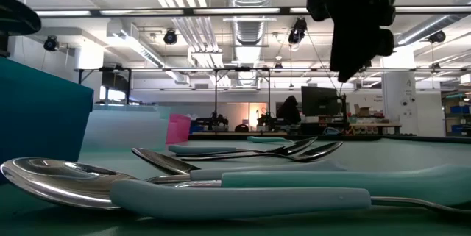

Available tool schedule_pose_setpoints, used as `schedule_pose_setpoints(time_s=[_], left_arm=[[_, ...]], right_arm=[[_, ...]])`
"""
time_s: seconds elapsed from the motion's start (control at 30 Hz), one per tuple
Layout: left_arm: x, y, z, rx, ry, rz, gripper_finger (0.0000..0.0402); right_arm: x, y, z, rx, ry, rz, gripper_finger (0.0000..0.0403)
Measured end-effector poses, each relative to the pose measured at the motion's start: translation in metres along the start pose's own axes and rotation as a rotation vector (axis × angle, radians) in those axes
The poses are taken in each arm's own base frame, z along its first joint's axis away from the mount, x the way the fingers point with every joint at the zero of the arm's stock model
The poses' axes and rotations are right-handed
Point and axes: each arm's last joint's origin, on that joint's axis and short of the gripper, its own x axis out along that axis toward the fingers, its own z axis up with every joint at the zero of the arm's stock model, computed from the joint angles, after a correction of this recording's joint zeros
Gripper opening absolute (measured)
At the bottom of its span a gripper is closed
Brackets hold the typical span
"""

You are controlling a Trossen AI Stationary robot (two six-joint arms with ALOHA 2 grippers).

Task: Sort silverware by color (type)
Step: Put the light blue spoon into the blue bin, then put the blue spoon into the pink bin

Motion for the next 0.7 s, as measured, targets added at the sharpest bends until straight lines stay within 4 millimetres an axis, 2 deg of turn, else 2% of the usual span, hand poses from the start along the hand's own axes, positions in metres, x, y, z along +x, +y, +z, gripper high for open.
schedule_pose_setpoints(time_s=[0.23, 0.43, 0.6, 0.7], left_arm=[[0.0, 0.0, 0.0, 0.018, 0.002, -0.001, 0.0108], [-0.001, 0.0, 0.003, 0.164, -0.026, 0.0, 0.014], [-0.003, 0.001, 0.01, 0.261, -0.072, 0.008, 0.0145], [-0.005, 0.001, 0.016, 0.345, -0.118, 0.017, 0.0145]], right_arm=[[0.0, 0.0, -0.004, 0.036, 0.063, 0.015, 0.0178], [-0.001, 0.004, -0.011, 0.052, 0.169, 0.085, 0.0177], [-0.003, 0.012, -0.021, 0.042, 0.214, 0.116, 0.0175], [-0.001, 0.018, -0.023, 0.001, 0.166, 0.127, 0.0176]])
